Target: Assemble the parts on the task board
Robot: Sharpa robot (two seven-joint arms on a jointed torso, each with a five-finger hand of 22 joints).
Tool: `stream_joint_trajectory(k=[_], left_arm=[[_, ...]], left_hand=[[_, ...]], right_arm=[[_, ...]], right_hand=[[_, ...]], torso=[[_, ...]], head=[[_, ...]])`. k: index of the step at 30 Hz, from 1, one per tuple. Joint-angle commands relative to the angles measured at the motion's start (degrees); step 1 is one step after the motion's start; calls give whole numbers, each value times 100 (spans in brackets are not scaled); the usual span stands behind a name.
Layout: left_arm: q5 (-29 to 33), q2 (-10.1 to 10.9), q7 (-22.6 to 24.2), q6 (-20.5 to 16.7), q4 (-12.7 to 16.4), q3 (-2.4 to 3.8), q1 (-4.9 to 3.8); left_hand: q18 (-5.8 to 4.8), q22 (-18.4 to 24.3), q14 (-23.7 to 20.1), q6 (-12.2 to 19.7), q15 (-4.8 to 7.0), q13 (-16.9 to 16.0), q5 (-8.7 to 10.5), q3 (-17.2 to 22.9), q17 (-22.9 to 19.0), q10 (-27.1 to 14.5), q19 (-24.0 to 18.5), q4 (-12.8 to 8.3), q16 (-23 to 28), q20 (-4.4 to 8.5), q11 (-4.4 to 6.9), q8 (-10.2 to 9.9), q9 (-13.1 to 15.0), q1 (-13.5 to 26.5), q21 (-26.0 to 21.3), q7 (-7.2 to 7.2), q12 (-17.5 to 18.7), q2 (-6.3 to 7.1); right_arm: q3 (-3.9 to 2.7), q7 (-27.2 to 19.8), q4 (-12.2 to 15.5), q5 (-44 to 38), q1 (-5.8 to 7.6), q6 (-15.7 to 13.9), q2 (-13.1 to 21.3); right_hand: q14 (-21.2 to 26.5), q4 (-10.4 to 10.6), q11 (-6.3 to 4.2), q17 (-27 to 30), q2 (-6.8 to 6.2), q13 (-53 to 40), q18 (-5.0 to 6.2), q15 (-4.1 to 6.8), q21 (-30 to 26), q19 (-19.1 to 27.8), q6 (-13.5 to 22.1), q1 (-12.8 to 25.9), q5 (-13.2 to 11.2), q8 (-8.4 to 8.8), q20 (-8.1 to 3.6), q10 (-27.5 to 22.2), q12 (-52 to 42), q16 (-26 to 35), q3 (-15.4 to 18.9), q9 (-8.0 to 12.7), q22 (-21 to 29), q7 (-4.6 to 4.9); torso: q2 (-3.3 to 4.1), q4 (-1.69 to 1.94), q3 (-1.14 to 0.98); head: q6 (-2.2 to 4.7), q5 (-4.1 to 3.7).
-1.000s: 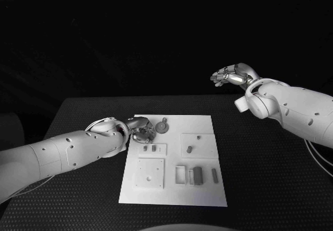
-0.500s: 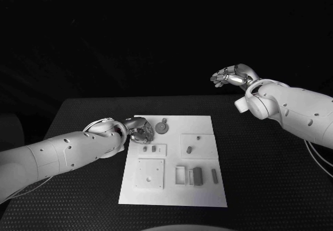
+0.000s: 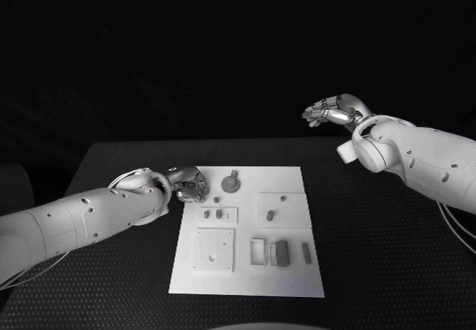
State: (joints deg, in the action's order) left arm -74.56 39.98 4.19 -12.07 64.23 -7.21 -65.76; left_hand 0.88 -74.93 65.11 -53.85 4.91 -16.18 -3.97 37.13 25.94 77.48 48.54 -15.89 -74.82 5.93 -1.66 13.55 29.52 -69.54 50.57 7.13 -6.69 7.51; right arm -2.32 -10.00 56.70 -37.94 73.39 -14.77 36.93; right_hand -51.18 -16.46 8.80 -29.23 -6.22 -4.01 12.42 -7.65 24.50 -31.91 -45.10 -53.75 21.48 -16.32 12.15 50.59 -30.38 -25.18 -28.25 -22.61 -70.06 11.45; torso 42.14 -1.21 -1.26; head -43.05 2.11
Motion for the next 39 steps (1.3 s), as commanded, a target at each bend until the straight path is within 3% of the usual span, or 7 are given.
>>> stream_joint_trajectory(k=[1, 11, 20, 23, 24, 26, 39], left_arm=[[1716, 44, 43, -115, -87, 45, -11], [5160, 260, 723, 185, -100, 159, -161], [5926, 592, 1147, 313, 261, 175, -469], [5972, 671, 1220, 358, 410, 174, -512], [6035, 691, 1253, 369, 464, 174, -520], [6171, 713, 1304, 363, 562, 174, -526], [6607, 682, 1462, 307, 761, 174, -526]], left_hand=[[46, -97, -15, -94, -40, -9, -21, 23, -12, -53, 19, 39, -28, 417, -17, 61, 29, -22, -6, 15, -32, -57], [-11, 63, -523, 13, -258, 57, 56, -64, -388, -426, -402, 241, 737, 207, -220, 66, 47, 456, -430, 163, 77, -87], [-45, 156, -604, 78, -320, 39, 57, -404, -623, -488, -526, 222, 1279, 131, -265, 115, 88, 779, -689, 168, -6, -174], [-50, 164, -612, 82, -335, 37, 58, -428, -644, -493, -538, 212, 1336, 125, -261, 121, 92, 793, -716, 166, -16, -178], [-82, 201, -850, 89, -409, 69, 33, -551, -745, -616, -667, 220, 1578, 70, -329, 126, 97, 954, -821, 163, 48, -99], [-67, 235, -816, 111, -469, 94, 67, -689, -824, -689, -706, 156, 1791, 8, -373, 139, 110, 1008, -914, 167, 84, -124], [47, 290, -966, 378, -721, 405, 55, -1069, -1005, -1330, -808, 15, 2610, -240, -549, 68, 84, 1207, -1225, 145, 273, -93]], right_arm=[[-3, 105, 94, -564, -7, 392, 57], [-2, 263, 697, -2678, -126, 807, 301], [35, 481, 1241, -4481, -255, 866, 559], [139, 546, 1402, -4888, -280, 794, 607], [186, 574, 1460, -5022, -287, 768, 619], [303, 631, 1575, -5267, -298, 689, 646], [668, 991, 1757, -6255, -468, 466, 426]], right_hand=[[-6, -17, 8, 2, 6, 1, -43, -41, -27, -57, 17, -125, -68, -33, 4, 44, 11, 24, -44, 6, -20, 63], [-488, -31, -185, -135, -7, 0, 126, 181, 93, -577, -446, -801, -535, -275, -13, 580, 12, -233, -560, -77, -84, -144], [-887, -21, -301, -254, -85, 2, 258, 370, 200, -999, -713, -890, -755, -363, -24, 1084, 358, -390, -787, -104, -171, -255], [-951, -21, -312, -270, -95, -1, 258, 402, 227, -1067, -729, -904, -810, -367, -45, 1132, 398, -417, -818, -106, -182, -261], [-1279, -10, -352, -366, -202, -11, 258, 573, 405, -1418, -774, -942, -1007, -384, -170, 1288, 479, -591, -867, -114, -233, -278], [-1329, -20, -357, -391, -237, -6, 258, 589, 388, -1476, -784, -902, -1031, -374, -213, 1395, 658, -579, -928, -111, -217, -282], [-1567, -3, -282, -508, -563, -25, 258, 679, 397, -1726, -711, -952, -1411, -291, -296, 1524, 1328, -562, -1104, -61, -224, -271]], torso=[[0, -1, -5], [2, -4, -4], [-9, 0, 1], [-14, -3, 0], [-13, -2, 0], [-13, 2, 0], [3, 5, 6]], head=[[16, 10], [54, -139], [86, -217], [91, -208], [89, -206], [96, -200], [88, -185]])
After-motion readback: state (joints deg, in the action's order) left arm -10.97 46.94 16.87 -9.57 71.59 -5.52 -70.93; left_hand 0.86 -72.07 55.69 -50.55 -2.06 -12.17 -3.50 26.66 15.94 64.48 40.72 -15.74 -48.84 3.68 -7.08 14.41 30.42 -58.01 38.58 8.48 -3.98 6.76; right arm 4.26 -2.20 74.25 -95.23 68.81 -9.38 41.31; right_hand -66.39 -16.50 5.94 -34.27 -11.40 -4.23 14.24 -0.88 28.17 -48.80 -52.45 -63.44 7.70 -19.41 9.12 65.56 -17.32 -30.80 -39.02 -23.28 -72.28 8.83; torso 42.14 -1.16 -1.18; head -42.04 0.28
